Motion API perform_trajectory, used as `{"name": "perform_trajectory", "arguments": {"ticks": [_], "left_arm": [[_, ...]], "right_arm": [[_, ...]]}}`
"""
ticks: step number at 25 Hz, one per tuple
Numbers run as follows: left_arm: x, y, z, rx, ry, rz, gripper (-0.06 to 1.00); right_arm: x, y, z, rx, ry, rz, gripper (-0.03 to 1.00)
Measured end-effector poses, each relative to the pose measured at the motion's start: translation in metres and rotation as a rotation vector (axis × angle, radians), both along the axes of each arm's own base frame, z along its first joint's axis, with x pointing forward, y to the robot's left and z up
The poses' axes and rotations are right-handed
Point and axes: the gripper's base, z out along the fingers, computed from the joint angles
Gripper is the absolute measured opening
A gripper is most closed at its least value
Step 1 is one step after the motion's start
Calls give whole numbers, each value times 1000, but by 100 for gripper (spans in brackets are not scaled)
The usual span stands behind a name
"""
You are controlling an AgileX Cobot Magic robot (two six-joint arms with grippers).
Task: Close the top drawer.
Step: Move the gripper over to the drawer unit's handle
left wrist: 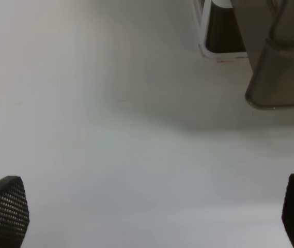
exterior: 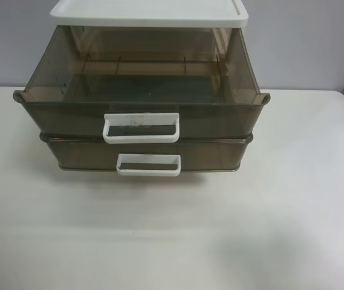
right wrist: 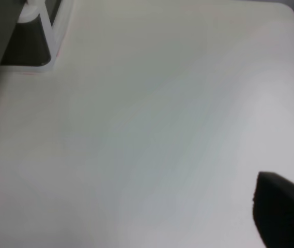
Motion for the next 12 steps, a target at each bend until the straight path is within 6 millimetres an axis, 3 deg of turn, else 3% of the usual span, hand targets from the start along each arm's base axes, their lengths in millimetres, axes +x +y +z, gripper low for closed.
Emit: {"name": "perform_trajectory", "arguments": {"ticks": [12], "left_arm": [[0, 0, 0, 0, 0, 0, 99]], "right_arm": [[0, 0, 0, 0, 0, 0, 99]]}}
